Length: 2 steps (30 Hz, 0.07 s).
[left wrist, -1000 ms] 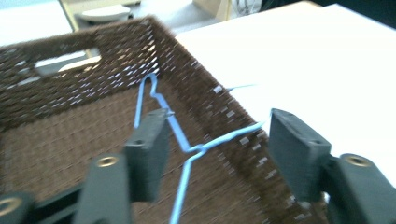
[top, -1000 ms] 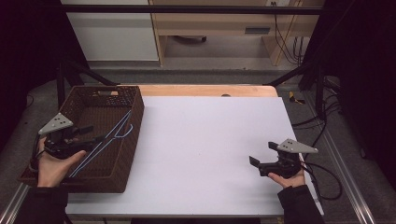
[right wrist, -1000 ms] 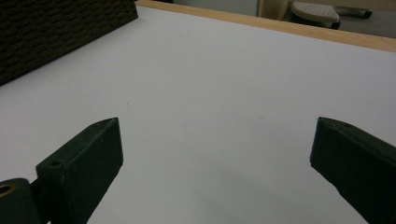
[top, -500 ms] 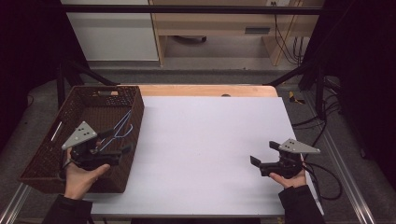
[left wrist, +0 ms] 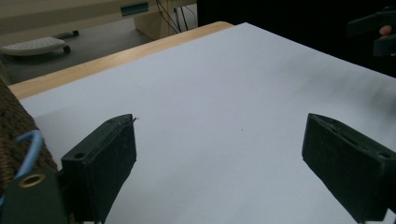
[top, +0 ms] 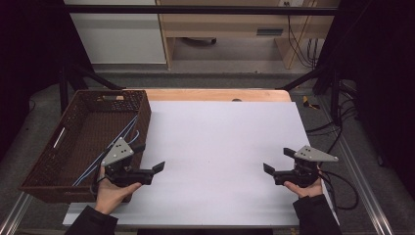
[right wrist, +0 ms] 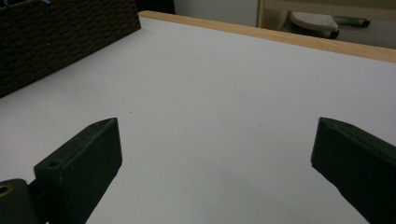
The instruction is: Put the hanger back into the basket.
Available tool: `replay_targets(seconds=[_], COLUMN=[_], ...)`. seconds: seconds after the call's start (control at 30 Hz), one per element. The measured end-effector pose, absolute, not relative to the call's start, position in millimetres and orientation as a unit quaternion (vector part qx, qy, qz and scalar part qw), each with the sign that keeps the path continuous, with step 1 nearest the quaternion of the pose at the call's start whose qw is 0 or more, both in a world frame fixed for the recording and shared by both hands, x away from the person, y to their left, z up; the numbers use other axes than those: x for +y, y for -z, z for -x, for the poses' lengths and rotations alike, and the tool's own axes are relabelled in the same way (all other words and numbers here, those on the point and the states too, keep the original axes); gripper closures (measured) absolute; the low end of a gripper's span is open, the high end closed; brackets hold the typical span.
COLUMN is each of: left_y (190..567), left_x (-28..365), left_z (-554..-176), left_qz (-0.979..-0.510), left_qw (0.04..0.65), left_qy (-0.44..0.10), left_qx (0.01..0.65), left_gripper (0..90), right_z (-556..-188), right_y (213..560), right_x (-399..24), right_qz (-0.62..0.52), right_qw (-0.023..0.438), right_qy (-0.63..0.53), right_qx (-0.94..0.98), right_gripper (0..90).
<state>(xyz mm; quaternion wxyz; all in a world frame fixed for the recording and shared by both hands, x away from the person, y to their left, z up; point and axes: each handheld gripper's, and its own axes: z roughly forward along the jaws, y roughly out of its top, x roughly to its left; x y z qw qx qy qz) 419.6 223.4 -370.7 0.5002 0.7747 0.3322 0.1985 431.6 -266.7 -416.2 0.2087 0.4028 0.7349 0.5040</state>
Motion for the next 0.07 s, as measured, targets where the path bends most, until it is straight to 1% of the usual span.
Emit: replay_targets(seconds=[0.07], left_y=[373.5], left_x=[222.0], left_z=[-419.0], left_qz=[-0.775], left_qw=[0.501], left_qy=[-0.198], left_qx=[0.332], left_gripper=[9.6], right_z=[-431.4], right_y=[416.1], right_x=[-267.1], right_qz=[-0.402], right_qw=[0.209], right_qy=[-0.503], right_qx=[0.736], right_gripper=[2.3])
